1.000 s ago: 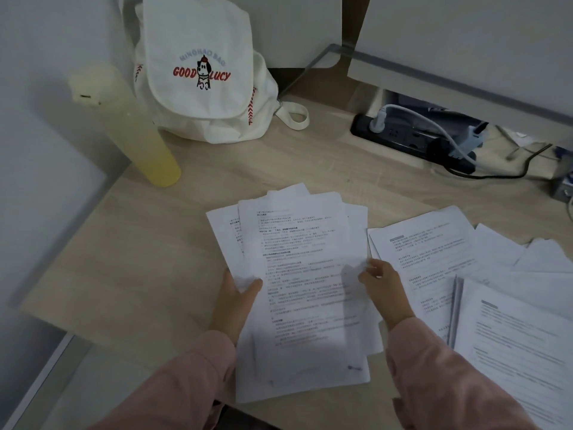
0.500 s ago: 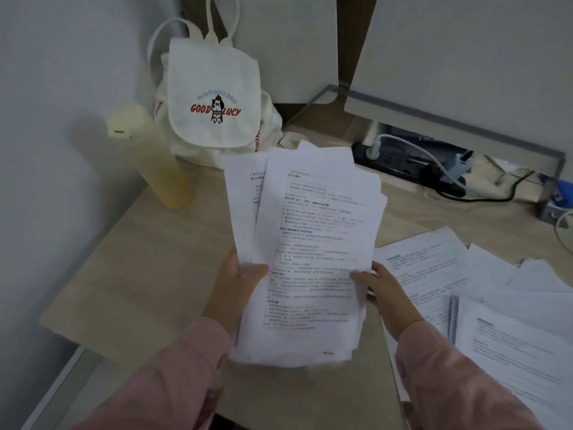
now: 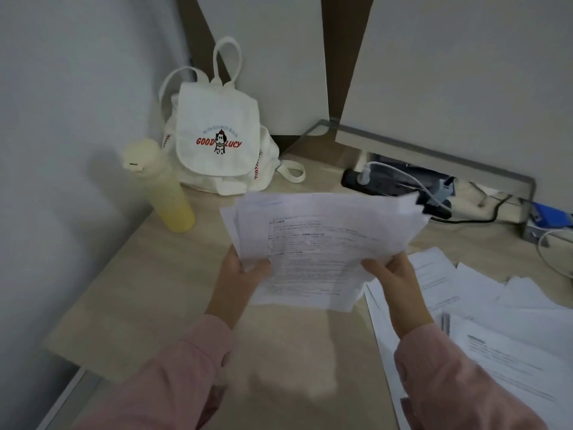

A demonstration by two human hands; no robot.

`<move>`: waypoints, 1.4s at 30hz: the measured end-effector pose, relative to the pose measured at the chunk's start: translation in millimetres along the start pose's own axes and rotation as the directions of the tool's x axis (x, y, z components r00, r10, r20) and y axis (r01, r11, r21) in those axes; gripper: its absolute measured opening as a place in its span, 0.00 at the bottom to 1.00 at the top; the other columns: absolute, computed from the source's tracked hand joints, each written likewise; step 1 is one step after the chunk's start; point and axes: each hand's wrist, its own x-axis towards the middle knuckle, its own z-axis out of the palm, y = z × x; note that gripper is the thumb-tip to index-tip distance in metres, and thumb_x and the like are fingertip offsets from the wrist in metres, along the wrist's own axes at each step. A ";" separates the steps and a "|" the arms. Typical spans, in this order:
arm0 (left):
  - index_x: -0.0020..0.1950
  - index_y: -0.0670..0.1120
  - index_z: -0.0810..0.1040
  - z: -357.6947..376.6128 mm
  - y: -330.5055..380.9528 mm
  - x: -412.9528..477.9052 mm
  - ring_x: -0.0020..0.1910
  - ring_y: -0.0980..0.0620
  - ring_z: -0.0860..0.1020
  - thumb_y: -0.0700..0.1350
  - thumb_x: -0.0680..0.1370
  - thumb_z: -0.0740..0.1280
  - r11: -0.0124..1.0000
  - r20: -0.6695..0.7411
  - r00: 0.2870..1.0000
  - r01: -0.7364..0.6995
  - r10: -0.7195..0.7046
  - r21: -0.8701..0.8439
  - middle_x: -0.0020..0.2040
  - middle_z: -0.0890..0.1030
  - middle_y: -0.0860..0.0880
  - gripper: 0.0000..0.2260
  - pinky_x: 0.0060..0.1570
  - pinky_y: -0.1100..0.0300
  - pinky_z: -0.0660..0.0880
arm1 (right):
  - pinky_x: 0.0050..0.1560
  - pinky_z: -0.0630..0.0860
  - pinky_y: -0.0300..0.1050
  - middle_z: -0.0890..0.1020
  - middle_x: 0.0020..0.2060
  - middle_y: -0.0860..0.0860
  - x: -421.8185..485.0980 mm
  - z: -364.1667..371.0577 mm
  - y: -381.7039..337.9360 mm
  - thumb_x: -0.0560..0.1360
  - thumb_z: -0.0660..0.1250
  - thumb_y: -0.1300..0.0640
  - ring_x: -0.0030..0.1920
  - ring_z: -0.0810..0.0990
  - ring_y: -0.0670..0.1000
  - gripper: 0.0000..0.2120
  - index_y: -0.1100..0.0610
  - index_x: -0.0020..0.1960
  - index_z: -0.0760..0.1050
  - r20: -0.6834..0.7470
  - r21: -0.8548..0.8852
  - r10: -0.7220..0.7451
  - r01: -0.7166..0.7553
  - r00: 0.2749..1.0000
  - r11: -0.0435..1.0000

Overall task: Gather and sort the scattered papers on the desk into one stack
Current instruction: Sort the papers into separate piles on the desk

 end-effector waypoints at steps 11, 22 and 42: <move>0.60 0.49 0.73 11.1 -21.9 -8.7 0.49 0.61 0.79 0.32 0.72 0.67 0.998 -0.018 0.999 0.048 -0.049 -0.049 0.51 0.79 0.56 0.20 0.44 0.73 0.75 | 0.49 0.72 0.35 0.79 0.46 0.44 -8.3 -10.6 18.5 0.75 0.58 0.68 0.49 0.78 0.41 0.14 0.55 0.56 0.72 -0.028 -0.039 0.088 -0.089 0.996 0.995; 0.50 0.51 0.74 56.0 -9.7 -27.0 0.43 0.58 0.81 0.37 0.76 0.63 0.987 0.058 0.986 0.152 -0.155 0.050 0.47 0.80 0.54 0.09 0.35 0.70 0.76 | 0.48 0.75 0.45 0.81 0.49 0.52 -18.9 -64.2 29.1 0.76 0.61 0.63 0.50 0.79 0.53 0.10 0.57 0.55 0.75 -0.098 -0.073 0.279 -0.286 0.955 0.955; 0.59 0.41 0.76 273.9 -105.5 -143.1 0.60 0.53 0.72 0.42 0.79 0.60 0.822 0.387 0.795 0.229 -0.467 0.521 0.62 0.69 0.50 0.12 0.64 0.59 0.68 | 0.50 0.67 0.47 0.73 0.43 0.61 -129.0 -319.1 128.5 0.74 0.65 0.59 0.50 0.74 0.62 0.13 0.63 0.32 0.69 -0.590 -0.422 0.384 -0.677 0.710 0.603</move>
